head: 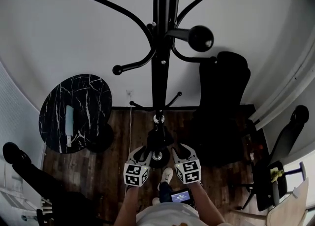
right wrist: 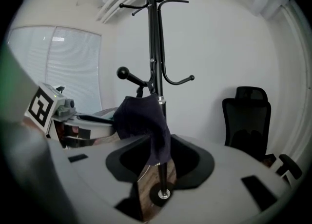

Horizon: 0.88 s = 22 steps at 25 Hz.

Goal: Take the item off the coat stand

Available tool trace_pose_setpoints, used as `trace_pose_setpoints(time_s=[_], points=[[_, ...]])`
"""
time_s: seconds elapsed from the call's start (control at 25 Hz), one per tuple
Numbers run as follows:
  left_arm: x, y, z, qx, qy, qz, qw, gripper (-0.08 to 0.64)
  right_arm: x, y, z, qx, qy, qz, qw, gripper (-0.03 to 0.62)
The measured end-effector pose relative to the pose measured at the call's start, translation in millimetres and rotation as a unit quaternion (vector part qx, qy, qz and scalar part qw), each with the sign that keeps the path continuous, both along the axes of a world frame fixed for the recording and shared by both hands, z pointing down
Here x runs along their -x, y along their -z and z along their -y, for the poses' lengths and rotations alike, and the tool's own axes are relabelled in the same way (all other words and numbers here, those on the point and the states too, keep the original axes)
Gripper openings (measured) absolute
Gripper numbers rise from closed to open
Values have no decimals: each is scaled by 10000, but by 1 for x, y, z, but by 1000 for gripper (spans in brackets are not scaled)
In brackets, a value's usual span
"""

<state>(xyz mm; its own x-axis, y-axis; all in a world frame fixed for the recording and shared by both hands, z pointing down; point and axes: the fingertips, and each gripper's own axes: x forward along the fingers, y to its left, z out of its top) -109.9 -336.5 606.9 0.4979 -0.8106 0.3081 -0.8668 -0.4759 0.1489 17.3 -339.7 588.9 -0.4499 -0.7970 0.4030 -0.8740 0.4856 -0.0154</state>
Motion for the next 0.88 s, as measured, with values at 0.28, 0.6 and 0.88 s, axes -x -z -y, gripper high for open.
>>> trace_pose_setpoints(time_s=[0.28,0.6,0.88], points=[[-9,-3,19,7,-54,120,9999,127,8,-8,20,140,318,-228,9991,181],[-9,1,34,-58,-55,110,9999,124,20,-6,41,45,517,-318,9981,183],[-10,2,37,-80,-72,201,9997,52,28,-6,44,-7,602,-210,9980,93]])
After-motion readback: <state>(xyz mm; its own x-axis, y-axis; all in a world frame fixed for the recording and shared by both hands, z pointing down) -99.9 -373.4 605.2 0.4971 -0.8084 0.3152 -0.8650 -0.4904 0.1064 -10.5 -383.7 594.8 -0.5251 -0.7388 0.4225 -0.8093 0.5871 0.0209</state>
